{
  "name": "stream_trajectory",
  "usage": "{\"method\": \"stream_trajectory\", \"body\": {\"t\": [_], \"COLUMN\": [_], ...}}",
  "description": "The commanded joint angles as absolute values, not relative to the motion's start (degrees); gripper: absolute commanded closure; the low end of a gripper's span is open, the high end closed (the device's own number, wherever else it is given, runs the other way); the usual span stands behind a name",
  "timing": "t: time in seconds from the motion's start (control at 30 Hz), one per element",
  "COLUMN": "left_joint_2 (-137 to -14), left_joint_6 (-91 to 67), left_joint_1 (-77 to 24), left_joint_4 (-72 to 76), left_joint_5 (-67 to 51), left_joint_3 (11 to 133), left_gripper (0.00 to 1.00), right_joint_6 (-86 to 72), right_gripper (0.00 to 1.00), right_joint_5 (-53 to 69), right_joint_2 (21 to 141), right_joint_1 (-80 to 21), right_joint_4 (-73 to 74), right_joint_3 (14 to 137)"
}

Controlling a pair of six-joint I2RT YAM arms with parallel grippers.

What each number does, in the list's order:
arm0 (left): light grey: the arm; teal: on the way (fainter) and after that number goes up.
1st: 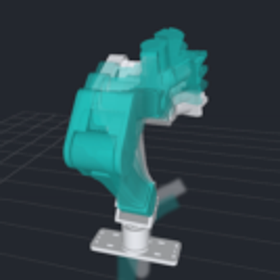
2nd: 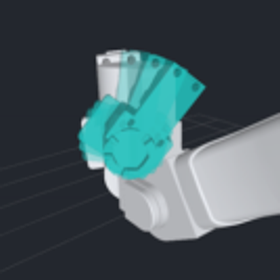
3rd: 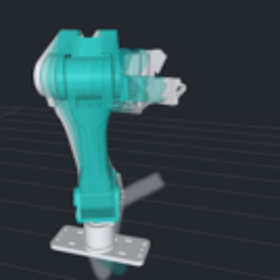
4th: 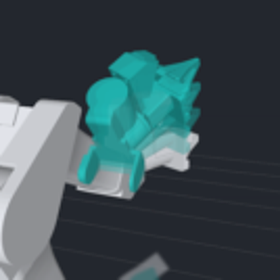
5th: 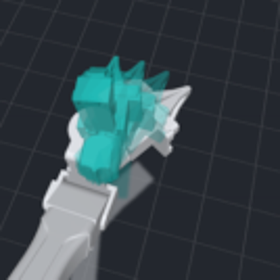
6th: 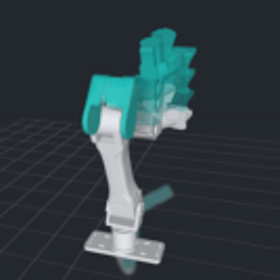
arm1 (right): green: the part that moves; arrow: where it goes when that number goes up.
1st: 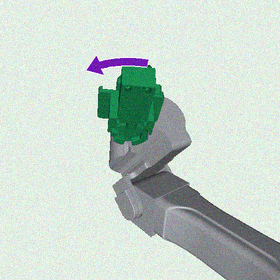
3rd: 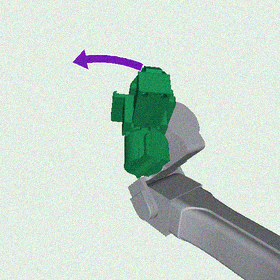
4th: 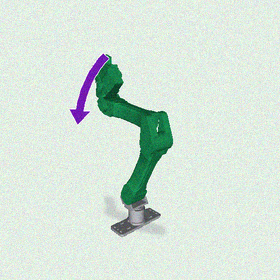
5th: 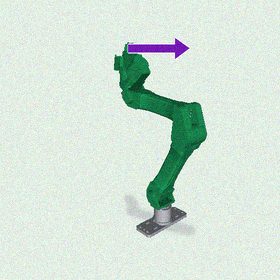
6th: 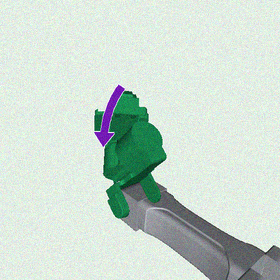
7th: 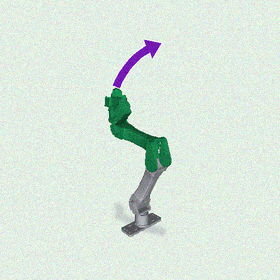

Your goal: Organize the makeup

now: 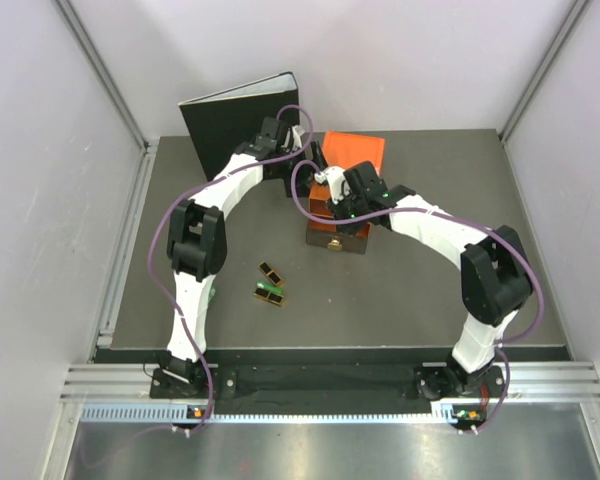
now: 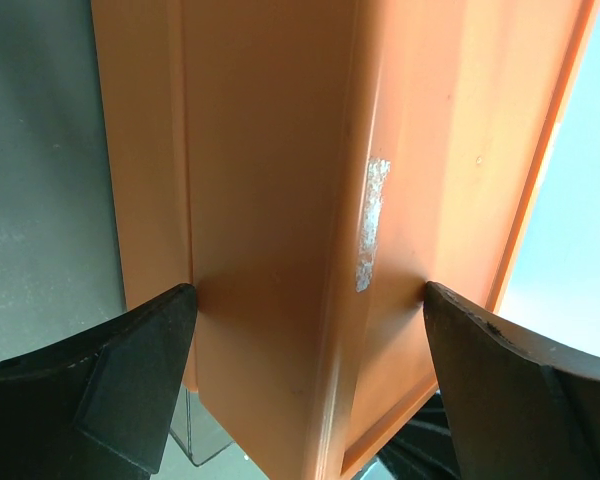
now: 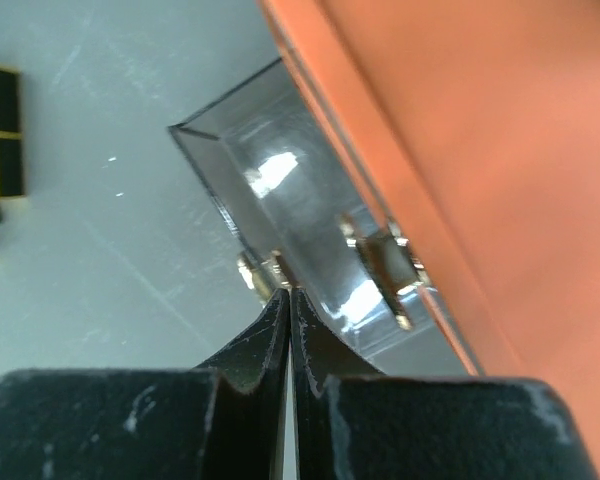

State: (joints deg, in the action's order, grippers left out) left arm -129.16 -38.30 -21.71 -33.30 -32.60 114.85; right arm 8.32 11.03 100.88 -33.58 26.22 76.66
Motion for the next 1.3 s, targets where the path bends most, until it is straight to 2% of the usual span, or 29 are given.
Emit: {"method": "stream_trajectory", "body": {"t": [0.0,0.3,0.6,1.27], "left_joint_2": [-130.08,-130.69,-131.31,-131.66], "left_joint_6": [-38.50,-38.67,-40.17,-40.17], "left_joint_1": [-22.24,-21.45,-20.30,-20.30], "left_joint_4": [-33.31,-33.31,-32.08,-31.46], "left_joint_5": [-33.14,-34.01,-35.33,-35.07], "left_joint_3": [113.55,114.43,115.13,116.02], "left_gripper": [0.03,0.03,0.03,0.02], "right_joint_6": [7.21,7.47,7.73,10.81], "right_gripper": [1.00,1.00,1.00,1.00], "right_joint_5": [7.04,4.83,10.98,20.57], "right_joint_2": [100.28,101.95,104.41,100.81], "right_joint_1": [-33.57,-34.36,-34.98,-37.00], "right_joint_4": [23.56,23.81,26.98,31.64], "right_joint_3": [78.93,79.89,79.63,76.56]}}
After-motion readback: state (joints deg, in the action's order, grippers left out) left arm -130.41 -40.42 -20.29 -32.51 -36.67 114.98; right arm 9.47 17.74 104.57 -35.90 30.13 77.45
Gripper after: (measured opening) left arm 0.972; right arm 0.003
